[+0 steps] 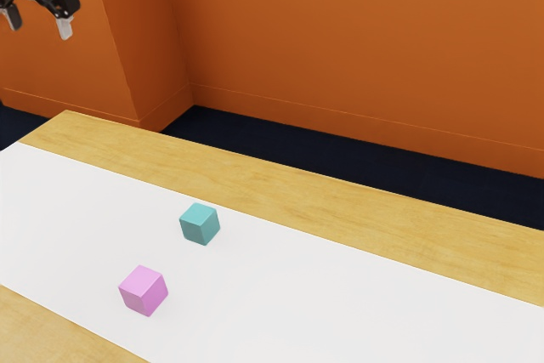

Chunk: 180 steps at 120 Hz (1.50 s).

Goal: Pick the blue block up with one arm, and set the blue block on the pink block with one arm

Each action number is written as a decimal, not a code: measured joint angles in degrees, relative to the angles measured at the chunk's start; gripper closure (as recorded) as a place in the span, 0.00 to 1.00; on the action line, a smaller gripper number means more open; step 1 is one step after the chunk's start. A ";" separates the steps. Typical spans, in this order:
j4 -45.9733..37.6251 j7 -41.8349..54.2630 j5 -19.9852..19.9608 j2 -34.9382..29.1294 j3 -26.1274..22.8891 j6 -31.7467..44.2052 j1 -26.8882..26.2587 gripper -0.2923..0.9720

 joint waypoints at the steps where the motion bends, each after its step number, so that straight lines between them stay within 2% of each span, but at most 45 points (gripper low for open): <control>1: 0.01 -0.01 -0.04 0.04 -0.03 0.16 0.00 0.23; 24: -2.21 -0.27 -0.40 -0.08 0.22 2.41 0.25 0.23; 43: -13.88 -0.62 -0.61 -3.50 0.40 3.78 0.54 0.23; 59: -24.17 -1.59 -1.49 -7.35 0.45 7.76 0.31 0.23; 96: -38.43 -4.62 -1.93 -7.07 0.49 21.76 0.39 0.23; 137: -40.98 -4.31 -1.52 1.67 0.52 34.70 -0.98 0.23; 180: -38.14 -1.89 -3.00 15.62 0.26 45.01 -0.64 0.23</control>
